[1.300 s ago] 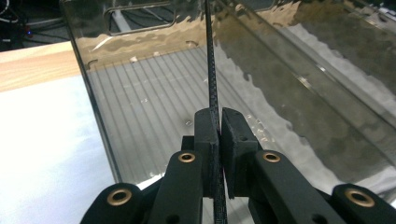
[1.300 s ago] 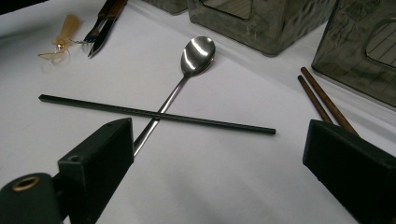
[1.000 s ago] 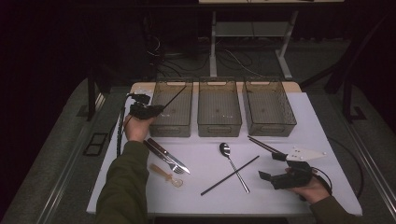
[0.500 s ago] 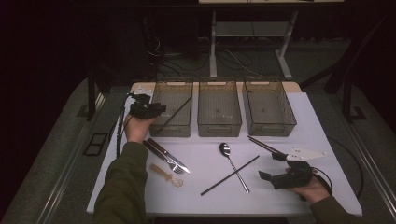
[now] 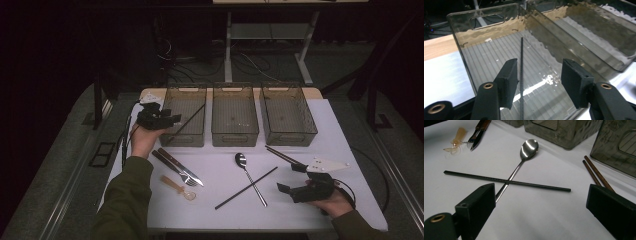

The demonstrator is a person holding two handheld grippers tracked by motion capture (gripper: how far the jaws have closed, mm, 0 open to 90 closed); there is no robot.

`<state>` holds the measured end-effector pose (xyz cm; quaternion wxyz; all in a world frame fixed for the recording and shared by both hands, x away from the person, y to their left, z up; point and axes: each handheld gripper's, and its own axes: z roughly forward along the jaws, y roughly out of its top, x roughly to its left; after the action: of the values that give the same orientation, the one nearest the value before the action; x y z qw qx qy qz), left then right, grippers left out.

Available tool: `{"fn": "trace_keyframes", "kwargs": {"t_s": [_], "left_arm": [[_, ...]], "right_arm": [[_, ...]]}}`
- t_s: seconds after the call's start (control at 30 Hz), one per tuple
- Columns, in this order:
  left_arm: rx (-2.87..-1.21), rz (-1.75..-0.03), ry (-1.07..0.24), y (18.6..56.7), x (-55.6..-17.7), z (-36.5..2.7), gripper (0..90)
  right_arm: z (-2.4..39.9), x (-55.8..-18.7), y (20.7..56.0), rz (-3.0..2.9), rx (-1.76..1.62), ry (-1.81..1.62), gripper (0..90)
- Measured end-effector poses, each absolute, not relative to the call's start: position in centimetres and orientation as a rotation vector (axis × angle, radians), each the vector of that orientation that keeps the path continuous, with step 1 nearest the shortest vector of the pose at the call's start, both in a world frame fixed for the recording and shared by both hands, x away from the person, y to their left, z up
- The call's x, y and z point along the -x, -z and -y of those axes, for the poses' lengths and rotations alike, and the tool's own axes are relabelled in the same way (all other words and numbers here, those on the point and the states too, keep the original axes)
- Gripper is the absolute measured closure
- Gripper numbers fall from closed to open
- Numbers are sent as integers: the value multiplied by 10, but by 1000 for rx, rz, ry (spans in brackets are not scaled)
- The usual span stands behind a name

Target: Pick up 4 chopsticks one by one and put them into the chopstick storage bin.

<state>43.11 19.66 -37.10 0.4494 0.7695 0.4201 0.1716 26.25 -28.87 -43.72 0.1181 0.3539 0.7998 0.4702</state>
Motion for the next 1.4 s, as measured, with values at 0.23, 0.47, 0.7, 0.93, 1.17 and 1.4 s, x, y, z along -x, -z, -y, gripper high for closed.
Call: {"fn": "trace_keyframes", "kwargs": {"t_s": [0.23, 0.47, 0.7, 0.93, 1.17, 1.4], "left_arm": [[-1914, -983, -424, 368, -419, -194, 403], [-1908, -950, -390, 370, -404, -191, 355], [-1884, -909, -367, 373, -386, -185, 311], [-1893, -859, -352, 376, -369, -176, 279], [-1908, -822, -345, 380, -353, -169, 238], [-1918, -771, -335, 386, -341, -160, 147]], "right_arm": [[289, -263, 437, -2339, -1037, -1371, 87], [288, -263, 438, -2338, -1038, -1368, 87], [288, -263, 438, -2337, -1043, -1366, 87], [289, -263, 437, -2329, -1050, -1377, 87], [291, -263, 437, -2322, -1059, -1382, 87], [291, -263, 437, -2323, -1059, -1383, 87]]}}
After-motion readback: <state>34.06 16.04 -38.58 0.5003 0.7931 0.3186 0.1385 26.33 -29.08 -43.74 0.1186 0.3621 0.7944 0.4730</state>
